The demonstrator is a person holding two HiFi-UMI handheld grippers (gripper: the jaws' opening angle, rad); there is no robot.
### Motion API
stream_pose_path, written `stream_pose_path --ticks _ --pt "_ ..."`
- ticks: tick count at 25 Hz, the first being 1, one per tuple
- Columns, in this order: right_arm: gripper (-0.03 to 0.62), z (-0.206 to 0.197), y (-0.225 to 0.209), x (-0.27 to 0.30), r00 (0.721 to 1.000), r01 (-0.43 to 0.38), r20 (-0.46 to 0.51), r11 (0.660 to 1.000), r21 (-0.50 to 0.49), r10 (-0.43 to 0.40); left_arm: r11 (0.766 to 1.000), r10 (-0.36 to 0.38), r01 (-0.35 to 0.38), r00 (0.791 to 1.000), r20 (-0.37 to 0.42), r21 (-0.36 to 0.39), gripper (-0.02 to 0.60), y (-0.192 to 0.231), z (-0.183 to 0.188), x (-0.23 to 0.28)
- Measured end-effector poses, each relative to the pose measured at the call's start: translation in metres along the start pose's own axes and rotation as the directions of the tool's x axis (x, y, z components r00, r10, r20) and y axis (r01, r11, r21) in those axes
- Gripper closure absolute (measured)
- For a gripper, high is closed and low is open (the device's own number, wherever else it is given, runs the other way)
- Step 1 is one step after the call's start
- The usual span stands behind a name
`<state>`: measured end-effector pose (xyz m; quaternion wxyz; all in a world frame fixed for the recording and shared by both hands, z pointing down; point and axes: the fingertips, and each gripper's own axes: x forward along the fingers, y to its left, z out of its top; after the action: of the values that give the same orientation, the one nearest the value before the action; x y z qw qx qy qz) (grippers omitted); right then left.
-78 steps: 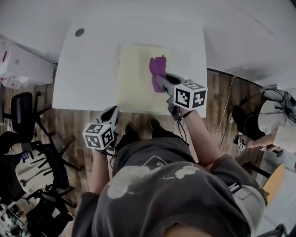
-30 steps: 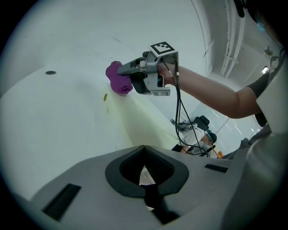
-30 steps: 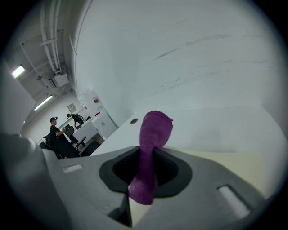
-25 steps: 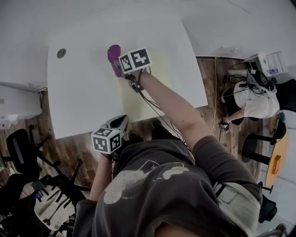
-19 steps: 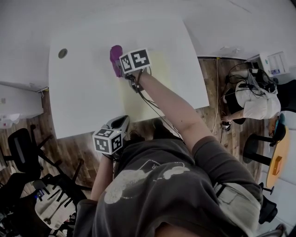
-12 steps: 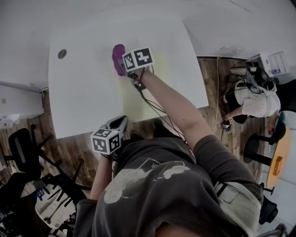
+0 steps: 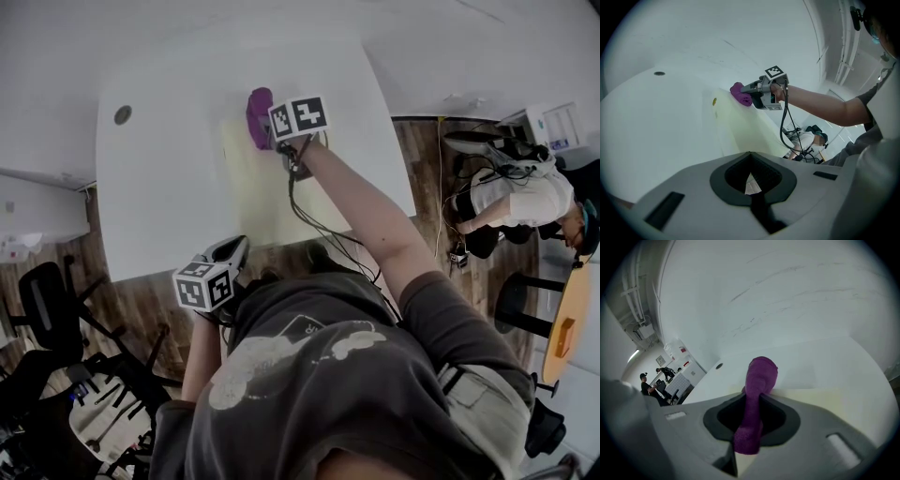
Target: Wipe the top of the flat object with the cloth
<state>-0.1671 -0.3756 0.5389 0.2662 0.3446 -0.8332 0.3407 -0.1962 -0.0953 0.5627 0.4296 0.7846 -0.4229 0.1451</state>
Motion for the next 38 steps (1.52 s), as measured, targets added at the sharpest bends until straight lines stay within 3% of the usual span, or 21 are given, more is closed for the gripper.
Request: stream_pose_path --ticks 21,30,38 --pt "0.519 -0.028 -0.115 -0.080 0.989 0.145 0.013 0.988 0.046 -0.146 0.995 0.098 -0.097 0.995 0.034 -0.037 0.581 -0.003 0.001 0.002" --pt "0.519 -0.038 -0.126 -0.097 0.988 0.151 0.022 0.987 0.059 -0.152 0.993 0.116 -0.115 0.992 0.039 -0.029 0.581 -0.003 0.002 0.002" --pt "0.519 -0.025 -0.105 -0.115 0.991 0.115 0.063 0.993 0.020 -0.116 0.994 0.104 -0.104 0.994 0.033 -0.020 0.581 -0.004 0.000 0.003"
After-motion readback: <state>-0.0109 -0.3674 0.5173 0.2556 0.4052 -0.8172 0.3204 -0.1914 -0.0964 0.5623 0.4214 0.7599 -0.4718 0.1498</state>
